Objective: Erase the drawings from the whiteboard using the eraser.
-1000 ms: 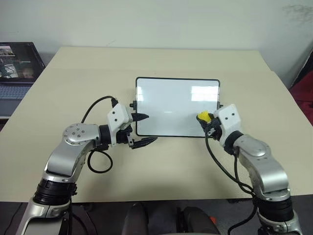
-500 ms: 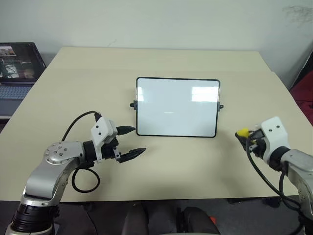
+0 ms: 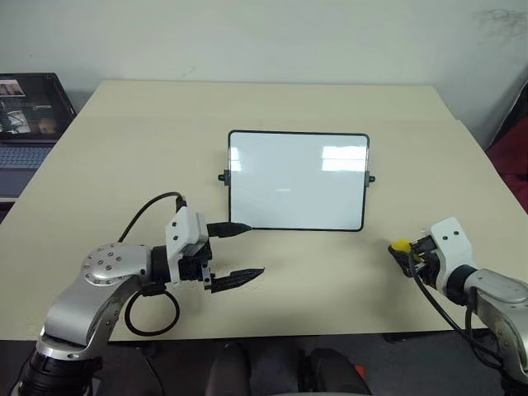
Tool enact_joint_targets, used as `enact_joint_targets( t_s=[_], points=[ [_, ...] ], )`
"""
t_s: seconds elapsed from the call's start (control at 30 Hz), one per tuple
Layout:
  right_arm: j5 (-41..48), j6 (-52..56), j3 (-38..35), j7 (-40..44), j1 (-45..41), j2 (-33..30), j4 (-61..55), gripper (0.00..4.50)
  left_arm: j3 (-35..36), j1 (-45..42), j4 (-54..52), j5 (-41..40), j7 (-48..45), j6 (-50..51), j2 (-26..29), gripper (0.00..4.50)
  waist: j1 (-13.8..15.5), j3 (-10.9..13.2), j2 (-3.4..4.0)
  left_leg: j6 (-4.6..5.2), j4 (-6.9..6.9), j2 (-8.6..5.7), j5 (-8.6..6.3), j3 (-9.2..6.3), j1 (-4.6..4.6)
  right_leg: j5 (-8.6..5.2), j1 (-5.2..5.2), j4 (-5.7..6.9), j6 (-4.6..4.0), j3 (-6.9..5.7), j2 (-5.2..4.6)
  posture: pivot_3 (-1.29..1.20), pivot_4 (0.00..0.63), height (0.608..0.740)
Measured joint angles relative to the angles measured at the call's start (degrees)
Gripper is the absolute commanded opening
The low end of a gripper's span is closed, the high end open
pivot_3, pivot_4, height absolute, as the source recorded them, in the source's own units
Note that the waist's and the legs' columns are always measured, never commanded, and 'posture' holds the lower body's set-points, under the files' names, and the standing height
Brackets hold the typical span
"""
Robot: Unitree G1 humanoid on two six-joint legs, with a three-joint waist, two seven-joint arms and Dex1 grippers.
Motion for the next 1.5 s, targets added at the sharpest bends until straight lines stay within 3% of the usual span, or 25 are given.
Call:
enact_joint_targets(
  t_s=[0.6, 0.63, 0.87, 0.9, 1.07, 1.27, 1.4, 1.5],
  points=[
    [1.82, 0.42, 0.35, -3.09, -1.45, 1.43, 3.87, 1.19, -6.08, -6.89, 1.53, -2.17, -7.9, -2.36, -0.69, 4.5, -0.01, 0.0, 0.0, 0.0, 0.04, -0.01, 0.0, 0.01, 0.0, 0.0, 0.05, 0.0, 0.0, -0.01, 0.05, 0.0, 0.15, 0.74],
    [1.92, 0.41, 0.35, -3.2, -1.47, 1.65, 4.37, 1.93, -6.34, -6.95, 1.55, -2.15, -7.92, -2.5, -0.69, 4.5, -0.01, 0.0, 0.01, 0.0, 0.04, -0.01, 0.0, 0.01, 0.0, 0.0, 0.05, 0.0, 0.0, -0.01, 0.05, 0.0, 0.15, 0.74],
    [2.72, 0.37, -0.17, -4.14, -1.64, 1.67, 6.08, 4.27, -7.13, -6.96, 1.83, -2.07, -7.67, -3.25, -0.75, 4.5, 0.0, 0.01, 0.02, 0.0, 0.05, -0.01, 0.0, 0.0, 0.0, 0.0, 0.07, 0.0, 0.0, -0.02, 0.06, 0.0, 0.15, 0.74],
    [3.16, 0.41, -0.5, -4.04, -1.54, 1.7, 5.97, 4.46, -7.12, -6.96, 1.94, -2.01, -7.45, -3.25, -0.77, 4.5, 0.0, 0.01, 0.02, 0.0, 0.05, -0.01, 0.0, 0.0, 0.0, 0.0, 0.07, 0.0, 0.0, -0.02, 0.05, 0.0, 0.15, 0.74],
    [5.94, -2.1, -3.11, -4.71, -3.43, 5.32, 0.43, 4.46, -5.75, -5.34, 3.01, -2.11, -3.07, -2.93, -2.24, 4.5, -0.16, 0.02, 0.05, 0.0, 0.05, 0.01, 0.0, -0.05, 0.02, 0.0, 0.07, 0.02, 0.0, 0.01, 0.07, 0.0, 0.15, 0.74],
    [4.59, -14.45, -0.32, -7.02, -2.86, 10.69, -3.63, 4.46, -0.08, -1.64, 2.41, -2.29, 9.03, -2.24, -9.1, 4.5, 0.13, 0.01, 0.05, 0.0, 0.08, 0.0, 0.0, -0.08, 0.0, 0.0, 0.13, -0.04, 0.01, -0.04, 0.04, 0.0, 0.15, 0.74],
    [-3.57, -37.95, 7.54, -7.86, 5.0, 15.55, 0.06, 4.46, 4.54, 5.51, -1.9, -1.72, 22.55, -3.45, -18.79, 4.5, 0.09, -0.03, 0.01, 0.01, 0.09, 0.0, -0.01, -0.12, 0.02, 0.0, 0.2, -0.14, 0.01, -0.03, 0.0, 0.0, 0.15, 0.74],
    [-6.12, -50.99, 8.68, -8.07, 8.83, 18.09, 4.36, 4.46, 5.61, 10.05, -3.3, 2.16, 28.0, -6.08, -20.89, 4.5, 0.09, -0.02, 0.02, 0.0, 0.1, -0.01, 0.0, -0.1, 0.08, 0.0, 0.23, -0.03, 0.0, -0.04, 0.0, 0.0, 0.15, 0.74]
  ],
)
